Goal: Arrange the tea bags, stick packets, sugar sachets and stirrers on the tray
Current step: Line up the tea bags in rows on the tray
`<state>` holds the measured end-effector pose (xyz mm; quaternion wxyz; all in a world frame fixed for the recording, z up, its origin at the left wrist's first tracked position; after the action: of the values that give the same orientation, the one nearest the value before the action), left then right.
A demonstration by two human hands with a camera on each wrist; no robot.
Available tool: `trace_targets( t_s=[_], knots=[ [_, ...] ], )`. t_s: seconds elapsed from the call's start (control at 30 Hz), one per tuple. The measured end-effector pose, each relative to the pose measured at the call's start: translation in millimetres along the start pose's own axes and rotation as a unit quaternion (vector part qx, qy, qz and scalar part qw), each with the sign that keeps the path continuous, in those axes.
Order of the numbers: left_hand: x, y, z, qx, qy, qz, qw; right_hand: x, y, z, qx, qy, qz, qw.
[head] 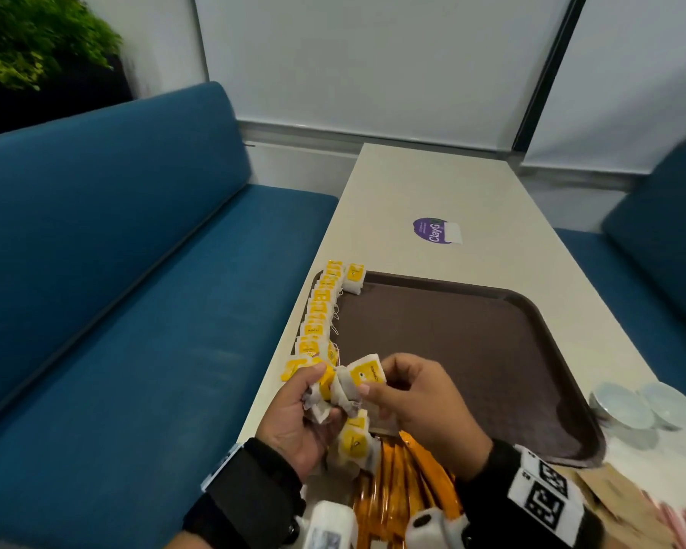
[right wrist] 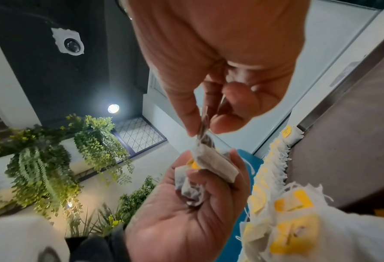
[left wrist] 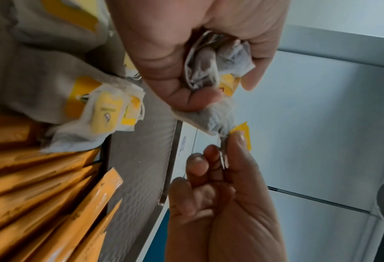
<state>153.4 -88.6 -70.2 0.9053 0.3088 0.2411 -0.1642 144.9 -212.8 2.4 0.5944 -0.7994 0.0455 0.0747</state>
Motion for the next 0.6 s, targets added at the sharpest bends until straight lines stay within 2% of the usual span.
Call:
trace_targets(
  t_s=[0.27, 0.37, 0.43, 0.47, 0.53, 0.6],
  knots=[
    [-4.3, 0.6, -2.3, -0.001, -0.004, -0.016, 1.000, 17.0, -20.0, -16.6, 0.027, 0.063, -0.069, 0.995],
    [-2.3, 4.3, -6.9, -0.006, -0.009, -0.022, 1.000, 46.9, -29.1, -27.6, -0.059, 0.071, -0.085, 0.992],
    [0.3, 6.6, -11.1, -0.010, -0.011, -0.027, 1.000, 77.7, -30.1, -28.3, -0.128, 0.021, -0.058, 0.990],
    [1.8, 8.1, -13.2, -0.013, -0.011, -0.028, 0.999, 95.0, -29.1, -28.5, -0.183, -0.001, -0.047, 0.982],
    [3.2, 10.3, -16.4, -0.015, -0.010, -0.032, 0.999, 123.6, -30.0, -34.0, -0.267, -0.001, -0.041, 0.963],
    [4.9, 12.5, -19.5, -0.013, -0.007, -0.035, 0.999, 146.9, -28.9, -39.0, -0.259, 0.004, -0.025, 0.966]
  ],
)
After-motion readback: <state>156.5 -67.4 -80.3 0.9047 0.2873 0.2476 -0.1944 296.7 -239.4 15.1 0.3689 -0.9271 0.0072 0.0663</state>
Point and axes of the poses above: each hand's wrist, its own x-axis towards the middle knuckle, its own z-axis out of the palm, y = z × x, the point moved 8 cm from there along x, towards the middle knuckle, and after that the axes turned 2 degrees about y, right-handed, at the moved point
